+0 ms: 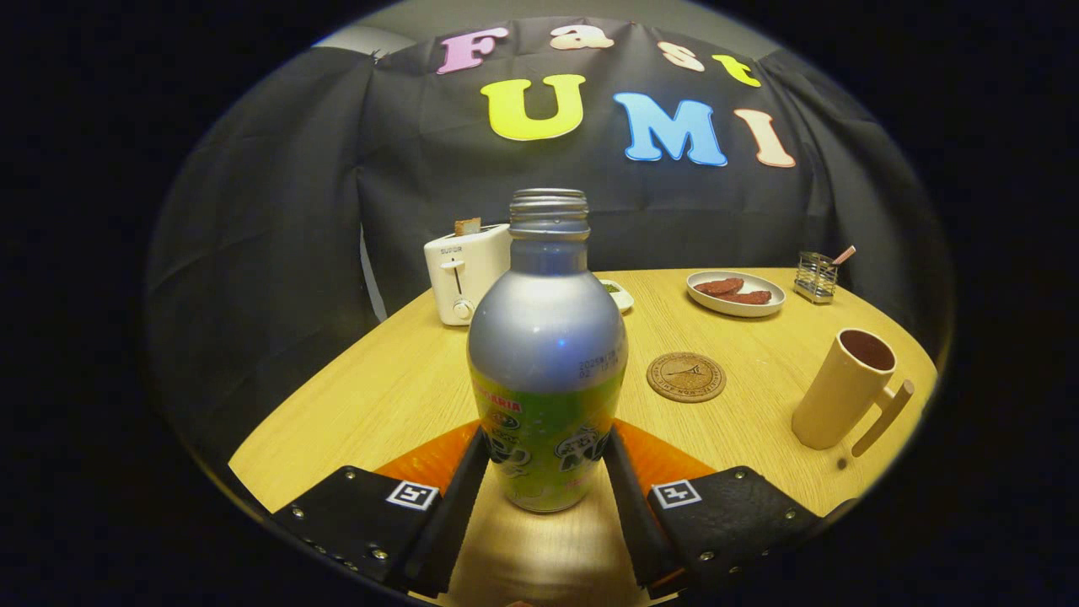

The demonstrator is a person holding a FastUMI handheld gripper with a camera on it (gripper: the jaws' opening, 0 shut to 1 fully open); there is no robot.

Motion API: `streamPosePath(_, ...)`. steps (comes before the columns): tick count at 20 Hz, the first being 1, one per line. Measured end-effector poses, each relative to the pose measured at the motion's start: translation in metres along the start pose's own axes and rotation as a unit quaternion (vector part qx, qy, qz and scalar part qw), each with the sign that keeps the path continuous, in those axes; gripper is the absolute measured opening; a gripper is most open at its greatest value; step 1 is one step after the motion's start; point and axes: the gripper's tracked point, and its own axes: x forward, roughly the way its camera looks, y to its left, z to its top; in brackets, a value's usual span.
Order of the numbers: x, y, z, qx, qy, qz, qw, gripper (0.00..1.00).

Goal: Take the bottle from table, then pour the juice into the cup, finally place the bottle on the coaster

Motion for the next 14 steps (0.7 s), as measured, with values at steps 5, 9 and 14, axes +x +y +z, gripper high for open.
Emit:
streamPosePath(5, -0.010, -0.018, 0.022, 0.033, -0.016, -0.002, 0.999, 0.77)
streamPosePath(9, -0.014, -0.030, 0.030, 0.062, -0.019, -0.001, 0.998, 0.77)
streamPosePath(14, -0.019, -0.044, 0.039, 0.128, -0.029, 0.010, 0.991, 0.77)
